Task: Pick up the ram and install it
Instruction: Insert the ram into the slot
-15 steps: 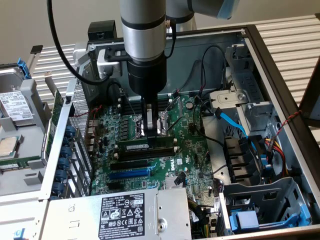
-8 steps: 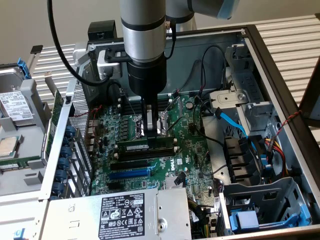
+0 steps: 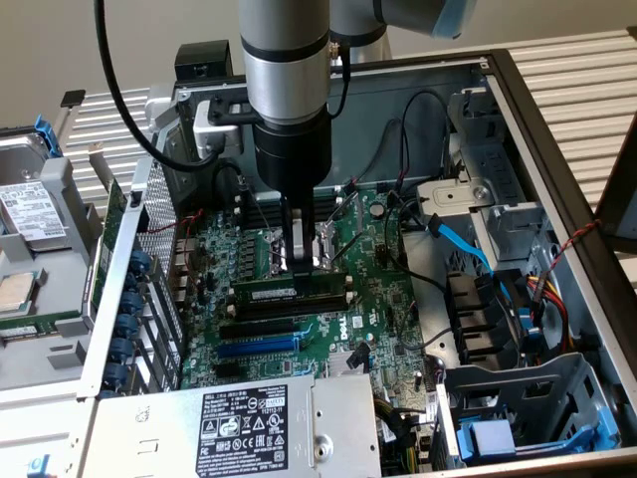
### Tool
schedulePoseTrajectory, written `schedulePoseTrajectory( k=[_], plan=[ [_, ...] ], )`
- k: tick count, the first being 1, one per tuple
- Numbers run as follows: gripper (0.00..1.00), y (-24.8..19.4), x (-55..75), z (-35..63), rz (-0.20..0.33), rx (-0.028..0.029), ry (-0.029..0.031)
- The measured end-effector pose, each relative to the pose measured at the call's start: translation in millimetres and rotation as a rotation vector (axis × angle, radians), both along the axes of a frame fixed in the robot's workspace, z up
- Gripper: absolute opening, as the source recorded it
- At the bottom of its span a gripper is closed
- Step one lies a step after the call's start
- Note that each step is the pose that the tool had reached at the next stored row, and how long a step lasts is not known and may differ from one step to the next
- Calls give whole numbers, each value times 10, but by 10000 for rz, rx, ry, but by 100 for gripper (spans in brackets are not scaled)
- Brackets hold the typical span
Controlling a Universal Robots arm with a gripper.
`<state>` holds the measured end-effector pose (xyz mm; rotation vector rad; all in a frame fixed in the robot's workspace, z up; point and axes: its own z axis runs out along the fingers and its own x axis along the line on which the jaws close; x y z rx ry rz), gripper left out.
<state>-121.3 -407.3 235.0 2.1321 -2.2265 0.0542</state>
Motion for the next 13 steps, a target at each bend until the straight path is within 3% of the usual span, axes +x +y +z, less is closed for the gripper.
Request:
schedulePoseTrajectory(
  k=[13],
  plan=[
    [13,1,-2,-28,18,1,-1]
  ],
)
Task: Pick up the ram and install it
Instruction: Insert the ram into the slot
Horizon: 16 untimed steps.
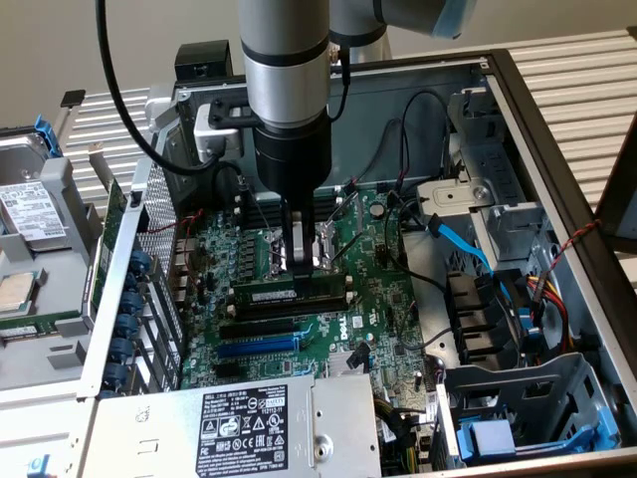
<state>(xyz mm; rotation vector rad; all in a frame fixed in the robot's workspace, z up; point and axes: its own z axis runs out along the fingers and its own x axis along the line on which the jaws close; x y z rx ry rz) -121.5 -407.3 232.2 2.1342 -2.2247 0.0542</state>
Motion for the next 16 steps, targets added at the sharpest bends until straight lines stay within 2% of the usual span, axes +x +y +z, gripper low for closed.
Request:
schedulePoseTrajectory(
  k=[16],
  plan=[
    [13,0,0,-19,0,5,0]
  ],
)
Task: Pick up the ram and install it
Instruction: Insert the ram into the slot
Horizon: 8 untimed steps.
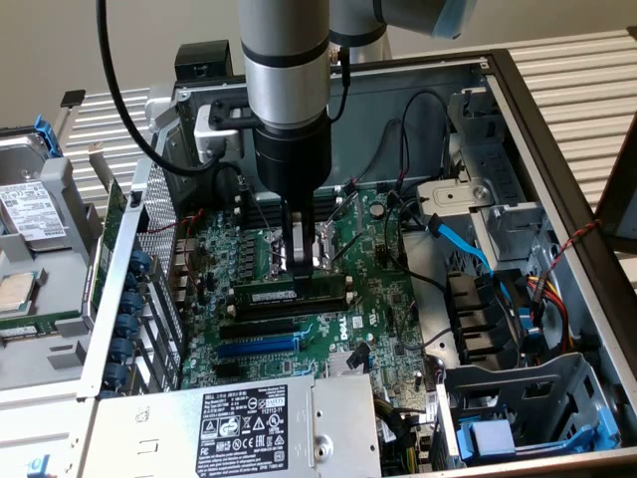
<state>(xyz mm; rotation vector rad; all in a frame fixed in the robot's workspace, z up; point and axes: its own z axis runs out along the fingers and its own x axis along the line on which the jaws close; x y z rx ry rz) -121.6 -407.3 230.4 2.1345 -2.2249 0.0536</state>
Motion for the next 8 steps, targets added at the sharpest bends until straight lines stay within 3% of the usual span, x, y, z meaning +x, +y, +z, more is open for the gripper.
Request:
schedulePoseTrajectory(
  k=[8],
  plan=[
    [13,0,0,-14,0,2,-1]
  ],
)
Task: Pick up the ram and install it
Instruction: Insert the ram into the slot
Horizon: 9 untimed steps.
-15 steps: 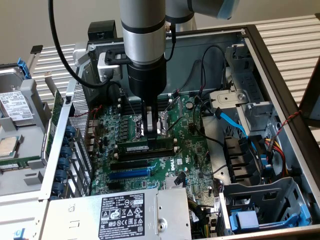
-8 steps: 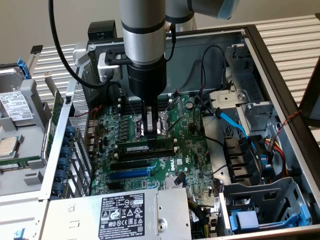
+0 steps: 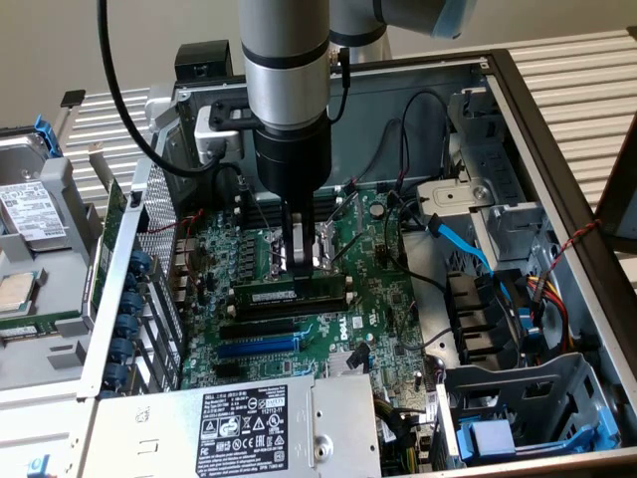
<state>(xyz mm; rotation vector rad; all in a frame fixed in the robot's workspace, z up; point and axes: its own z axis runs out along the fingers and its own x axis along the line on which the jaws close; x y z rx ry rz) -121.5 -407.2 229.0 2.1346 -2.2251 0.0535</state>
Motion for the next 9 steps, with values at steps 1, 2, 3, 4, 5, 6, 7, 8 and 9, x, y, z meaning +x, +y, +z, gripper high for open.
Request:
schedulePoseTrajectory(
  k=[1,2,3,4,5,6,7,8,9],
  plan=[
    [13,0,0,0,0,0,0],
    [13,0,0,1,0,3,-1],
    [13,0,0,5,0,3,-2],
    [13,1,0,10,-1,6,-4],
    [13,1,0,16,-1,9,-6],
    [13,2,1,24,-1,11,-8],
    [13,1,0,36,-1,2,-2],
    [13,1,0,43,-1,-1,-1],
    [13,1,1,48,0,-6,-2]
  ],
)
